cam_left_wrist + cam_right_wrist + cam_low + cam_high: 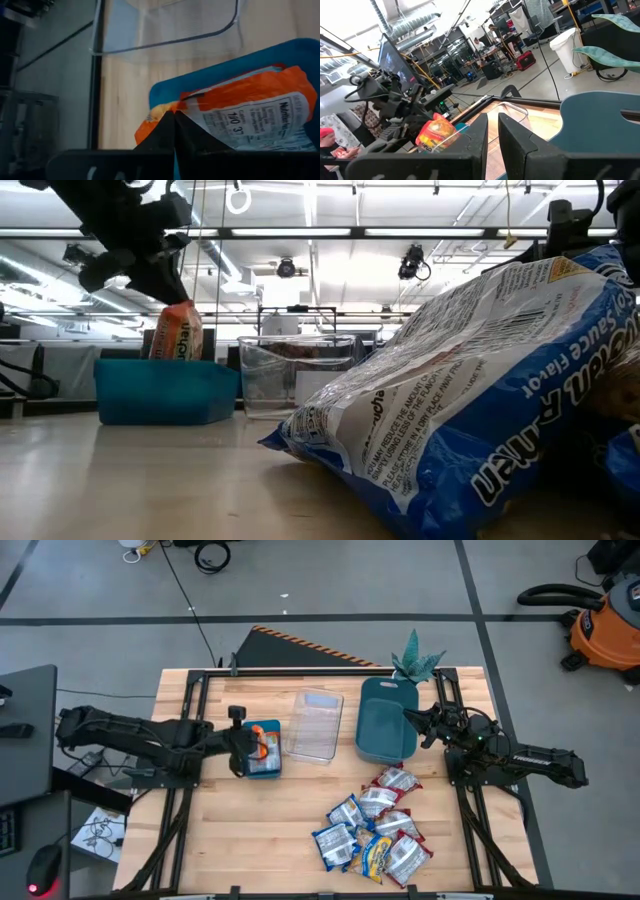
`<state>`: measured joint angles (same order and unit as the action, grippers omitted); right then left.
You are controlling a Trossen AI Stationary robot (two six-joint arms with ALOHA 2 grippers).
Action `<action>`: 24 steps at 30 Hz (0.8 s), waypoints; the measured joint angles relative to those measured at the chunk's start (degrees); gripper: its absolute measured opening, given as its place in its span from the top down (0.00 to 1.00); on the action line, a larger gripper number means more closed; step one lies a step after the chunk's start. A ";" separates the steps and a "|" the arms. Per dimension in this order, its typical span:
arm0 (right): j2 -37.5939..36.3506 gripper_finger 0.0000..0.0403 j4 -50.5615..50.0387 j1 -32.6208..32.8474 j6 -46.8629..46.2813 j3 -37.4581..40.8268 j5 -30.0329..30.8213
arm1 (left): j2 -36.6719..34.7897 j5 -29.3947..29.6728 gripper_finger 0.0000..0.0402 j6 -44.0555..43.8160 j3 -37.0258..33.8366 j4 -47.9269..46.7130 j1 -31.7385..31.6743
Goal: Sort Maruchan noodles
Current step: Put the orange noodle pack into the blue bin
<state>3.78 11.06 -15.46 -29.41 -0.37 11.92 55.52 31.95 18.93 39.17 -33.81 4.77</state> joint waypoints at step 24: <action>0.00 0.88 0.03 0.00 0.00 0.01 -0.04 | -1.04 -8.48 0.99 -11.07 -2.42 -1.70 -4.82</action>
<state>3.78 11.09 -15.46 -29.41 -0.36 11.88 54.48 23.47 7.85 36.75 -35.52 -0.05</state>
